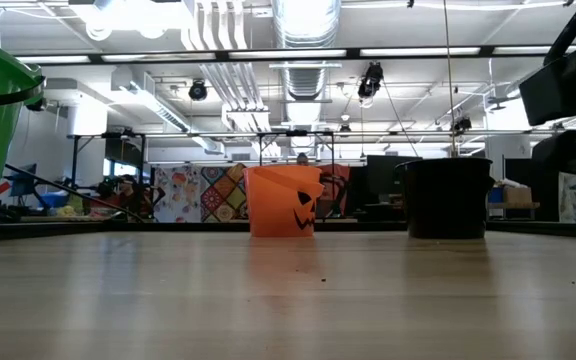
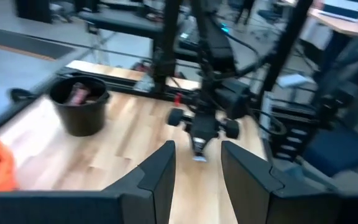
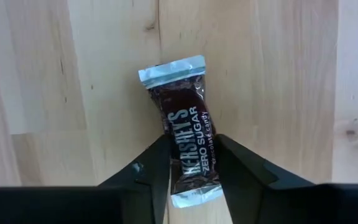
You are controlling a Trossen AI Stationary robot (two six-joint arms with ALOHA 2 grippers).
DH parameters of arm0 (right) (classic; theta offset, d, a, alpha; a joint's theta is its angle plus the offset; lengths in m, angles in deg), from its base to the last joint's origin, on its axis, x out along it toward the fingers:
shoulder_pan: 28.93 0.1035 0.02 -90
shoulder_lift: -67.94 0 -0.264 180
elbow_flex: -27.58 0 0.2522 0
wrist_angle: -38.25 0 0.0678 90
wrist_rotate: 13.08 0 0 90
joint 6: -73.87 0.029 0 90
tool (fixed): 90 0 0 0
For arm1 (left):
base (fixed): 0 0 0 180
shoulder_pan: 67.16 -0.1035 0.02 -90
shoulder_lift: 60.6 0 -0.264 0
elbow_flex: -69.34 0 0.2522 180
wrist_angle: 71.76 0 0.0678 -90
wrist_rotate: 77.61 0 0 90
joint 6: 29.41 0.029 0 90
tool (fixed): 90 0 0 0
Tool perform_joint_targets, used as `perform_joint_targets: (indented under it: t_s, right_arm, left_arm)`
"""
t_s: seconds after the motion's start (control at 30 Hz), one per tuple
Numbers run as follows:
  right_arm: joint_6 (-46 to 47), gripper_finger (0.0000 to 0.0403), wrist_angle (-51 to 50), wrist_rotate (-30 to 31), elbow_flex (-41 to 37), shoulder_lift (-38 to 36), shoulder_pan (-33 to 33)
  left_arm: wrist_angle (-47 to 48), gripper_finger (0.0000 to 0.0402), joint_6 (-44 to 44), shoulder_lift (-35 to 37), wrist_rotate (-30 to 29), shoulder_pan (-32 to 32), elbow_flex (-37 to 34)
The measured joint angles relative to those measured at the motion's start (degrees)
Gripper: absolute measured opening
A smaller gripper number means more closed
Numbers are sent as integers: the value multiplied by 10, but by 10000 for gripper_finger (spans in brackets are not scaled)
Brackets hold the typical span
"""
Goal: Sort candy
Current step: Put the black chocolate into the green bucket
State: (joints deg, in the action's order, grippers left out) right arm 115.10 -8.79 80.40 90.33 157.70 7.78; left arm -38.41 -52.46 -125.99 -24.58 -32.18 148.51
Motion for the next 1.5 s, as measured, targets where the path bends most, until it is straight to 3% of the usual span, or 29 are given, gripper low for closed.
perform_joint_targets:
  t_s: [0.17,0.33,0.47,0.6,0.7,0.8,1.03,1.13,1.33,1.5]
  right_arm:
    - [3,81,21,0,-1,0,0]
    - [16,45,38,-4,1,-1,0]
    - [36,23,41,-4,1,-4,0]
    - [70,23,55,-2,1,-18,0]
    - [99,29,55,39,23,-32,0]
    - [96,30,68,125,67,-39,-1]
    - [-65,32,130,335,199,-31,-32]
    - [-147,32,152,348,248,-27,-51]
    - [-211,32,146,360,287,-27,-64]
    - [-220,33,160,366,295,-27,-64]
  left_arm:
    - [-5,113,0,-20,-55,0,4]
    - [-38,113,0,-54,-67,0,5]
    - [-56,113,0,-82,-58,0,5]
    - [-86,113,0,-104,-10,0,5]
    - [-119,113,0,-130,35,0,5]
    - [-162,109,0,-158,57,-4,5]
    - [-223,92,2,-198,80,-36,5]
    - [-233,89,1,-206,81,-46,5]
    - [-240,89,-8,-207,76,-47,5]
    - [-215,89,-56,-207,-2,-48,5]
